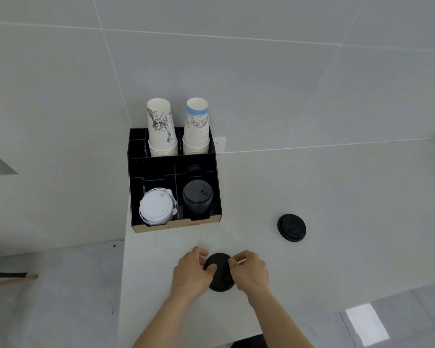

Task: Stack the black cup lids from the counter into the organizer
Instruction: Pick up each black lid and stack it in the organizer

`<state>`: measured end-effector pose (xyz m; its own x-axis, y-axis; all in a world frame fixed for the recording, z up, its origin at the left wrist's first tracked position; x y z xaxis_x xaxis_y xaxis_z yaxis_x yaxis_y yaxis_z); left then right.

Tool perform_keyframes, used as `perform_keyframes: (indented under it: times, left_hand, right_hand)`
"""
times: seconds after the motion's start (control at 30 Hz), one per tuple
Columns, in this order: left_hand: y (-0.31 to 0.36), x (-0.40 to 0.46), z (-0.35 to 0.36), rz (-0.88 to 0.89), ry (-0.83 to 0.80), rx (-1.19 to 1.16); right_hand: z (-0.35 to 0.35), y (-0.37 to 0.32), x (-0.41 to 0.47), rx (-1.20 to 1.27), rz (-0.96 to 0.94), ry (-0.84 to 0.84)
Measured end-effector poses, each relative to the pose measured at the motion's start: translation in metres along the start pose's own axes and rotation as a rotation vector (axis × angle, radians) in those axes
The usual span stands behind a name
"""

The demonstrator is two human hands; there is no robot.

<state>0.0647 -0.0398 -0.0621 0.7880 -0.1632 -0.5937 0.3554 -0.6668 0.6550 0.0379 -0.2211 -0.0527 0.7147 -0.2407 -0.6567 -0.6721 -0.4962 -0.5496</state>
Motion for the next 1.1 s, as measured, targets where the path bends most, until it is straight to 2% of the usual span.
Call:
perform_keyframes:
  times: [0.27, 0.43, 0.7, 1.1]
  left_hand:
    - [0.056, 0.009, -0.087, 0.164, 0.253, -0.134]
    - [0.076, 0.026, -0.131, 0.202, 0.357, -0.151]
    - [0.071, 0.066, -0.153, 0.189, 0.378, -0.175]
    - [0.062, 0.085, -0.141, 0.154, 0.349, -0.081]
  right_hand:
    - [-0.043, -0.099, 0.009, 0.084, -0.232, 0.09]
    - [-0.054, -0.157, 0.022, 0.05, -0.358, 0.119]
    - [-0.04, -0.203, 0.059, -0.041, -0.414, 0.086]
    - [-0.026, -0.19, 0.093, -0.111, -0.387, 0.066]
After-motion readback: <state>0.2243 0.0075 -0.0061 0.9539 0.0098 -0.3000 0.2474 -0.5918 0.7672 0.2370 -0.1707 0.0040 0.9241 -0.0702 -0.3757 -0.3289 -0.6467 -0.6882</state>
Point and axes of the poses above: each hand's wrist, its own x-axis towards the middle knuckle, its own z-axis out of the palm, y = z × x, the point moved 10 cm from there along x, towards the middle knuckle, and after that the axes turned 11 degrees about -y, right-handed, at the moved point
